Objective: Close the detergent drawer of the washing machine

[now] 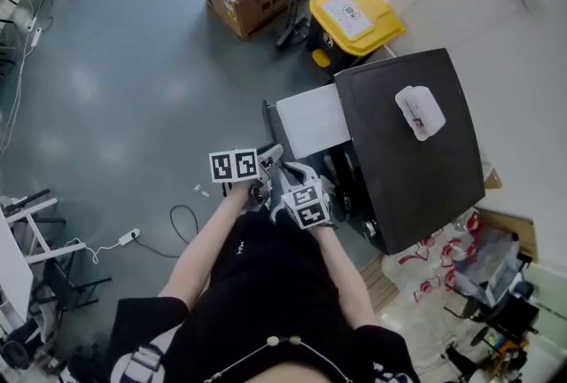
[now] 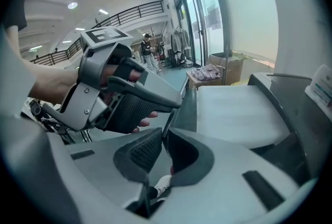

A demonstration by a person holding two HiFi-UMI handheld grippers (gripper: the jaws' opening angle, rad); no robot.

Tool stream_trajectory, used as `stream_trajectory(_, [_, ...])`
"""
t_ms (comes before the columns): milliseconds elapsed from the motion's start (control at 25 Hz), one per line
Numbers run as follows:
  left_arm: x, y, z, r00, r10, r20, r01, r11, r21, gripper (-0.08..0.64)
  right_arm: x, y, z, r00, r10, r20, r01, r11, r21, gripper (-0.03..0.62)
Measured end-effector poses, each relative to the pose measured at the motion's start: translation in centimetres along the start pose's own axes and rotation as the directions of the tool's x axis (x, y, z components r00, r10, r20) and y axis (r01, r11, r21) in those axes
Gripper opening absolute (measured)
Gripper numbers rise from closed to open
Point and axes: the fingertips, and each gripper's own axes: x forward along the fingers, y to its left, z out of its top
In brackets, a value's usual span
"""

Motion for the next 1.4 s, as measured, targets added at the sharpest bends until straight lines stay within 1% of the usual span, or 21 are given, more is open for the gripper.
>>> stream_trajectory(160, [1.2,-1.2,0.6,0.999,-0.006,-0.033,0.008,0.998,0.054,0.109,-0.6,-1.7,0.7,0.999,-0.043,0.022,0.043,0.999,0.033,0.043])
stream_trajectory(320, [2.7,-2.3,0.7,0.997,-0.001,-0.072,0.009,0.994,0.107,0.109,-1.3,-3.4,0.4,0.996,-0.089,0.006,0.088,0.994,0.058,0.041])
stream_trajectory(440, [3.5,-2.9,0.5,0.995,-0.002,-0.097,0.015,0.991,0.130,0.109,-1.7,-4.3,0.2,0.993,-0.114,-0.002,0.114,0.991,0.071,0.040])
stream_trajectory(840, [4.5,-3.5,0.4,0.994,-0.007,-0.112,0.022,0.990,0.136,0.109,-2.2,-5.4,-0.1,0.990,-0.139,-0.010,0.140,0.986,0.091,0.038])
stream_trajectory(1000, [4.7,-3.7,0.5,0.993,-0.022,-0.117,0.036,0.992,0.122,0.109,-2.4,-5.7,-0.2,0.988,-0.152,-0.014,0.152,0.984,0.097,0.037])
stream_trajectory(1120, [5.2,-4.0,0.4,0.992,-0.022,-0.124,0.039,0.990,0.136,0.109,-2.5,-6.2,-0.2,0.986,-0.164,-0.014,0.165,0.981,0.101,0.037])
stream_trajectory(1400, [6.2,-4.7,0.3,0.991,-0.030,-0.130,0.047,0.990,0.132,0.109,-3.1,-7.4,-0.4,0.982,-0.187,-0.019,0.188,0.976,0.108,0.037])
